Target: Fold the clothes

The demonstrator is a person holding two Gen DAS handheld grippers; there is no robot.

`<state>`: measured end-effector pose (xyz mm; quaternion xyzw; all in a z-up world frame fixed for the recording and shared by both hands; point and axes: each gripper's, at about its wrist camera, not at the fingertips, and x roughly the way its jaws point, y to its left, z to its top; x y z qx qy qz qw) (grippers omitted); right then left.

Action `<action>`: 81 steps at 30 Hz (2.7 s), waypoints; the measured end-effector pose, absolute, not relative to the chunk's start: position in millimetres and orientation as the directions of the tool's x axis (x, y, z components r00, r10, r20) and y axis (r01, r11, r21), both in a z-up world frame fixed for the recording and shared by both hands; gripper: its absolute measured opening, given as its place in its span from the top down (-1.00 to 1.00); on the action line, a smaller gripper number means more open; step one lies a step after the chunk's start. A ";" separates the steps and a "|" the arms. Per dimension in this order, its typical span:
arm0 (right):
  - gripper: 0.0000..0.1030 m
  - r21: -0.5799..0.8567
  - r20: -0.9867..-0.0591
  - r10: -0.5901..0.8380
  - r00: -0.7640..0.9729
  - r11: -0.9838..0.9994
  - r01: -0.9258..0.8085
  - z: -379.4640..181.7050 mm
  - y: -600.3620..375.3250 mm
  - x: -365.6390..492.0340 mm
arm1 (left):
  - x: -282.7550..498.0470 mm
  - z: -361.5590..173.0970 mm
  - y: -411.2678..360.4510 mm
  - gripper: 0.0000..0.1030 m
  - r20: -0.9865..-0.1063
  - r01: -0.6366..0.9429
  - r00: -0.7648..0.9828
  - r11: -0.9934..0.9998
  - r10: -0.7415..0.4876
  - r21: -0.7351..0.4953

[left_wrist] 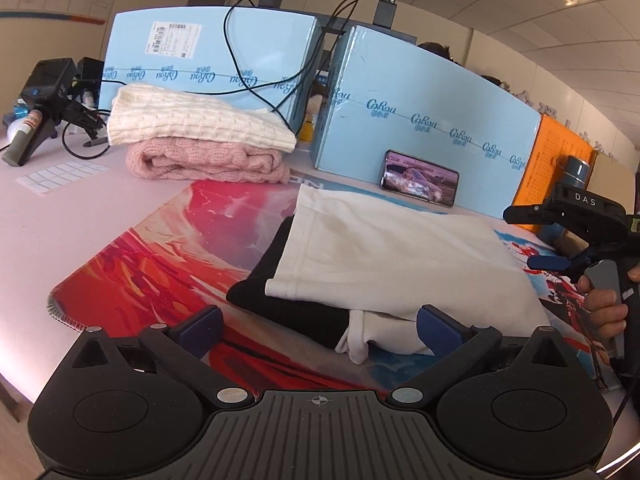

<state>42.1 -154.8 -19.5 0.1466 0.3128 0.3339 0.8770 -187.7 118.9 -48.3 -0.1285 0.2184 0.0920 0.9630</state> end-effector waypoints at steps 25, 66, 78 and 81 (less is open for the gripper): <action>0.64 0.387 -0.516 0.700 0.495 0.705 -0.594 -28.5 -114.6 40.9 | -146.0 -43.0 100.3 0.44 -0.407 -0.250 0.904 0.936 0.134 -0.248; 0.74 0.128 -0.083 -0.103 0.991 0.985 0.113 70.6 -470.4 126.7 | 133.2 18.2 -248.2 0.52 -0.134 0.462 0.877 0.886 -0.462 -0.027; 0.61 0.046 -0.396 -0.290 0.872 0.941 0.334 -27.9 -512.7 201.2 | 155.0 -25.3 -275.1 -0.37 -0.383 0.490 0.796 0.870 -0.469 -0.048; 0.18 0.007 -0.392 -0.352 0.850 0.923 0.386 -34.4 -507.8 201.4 | 150.2 -20.8 -267.9 -0.63 -0.378 0.472 0.809 0.881 -0.451 -0.040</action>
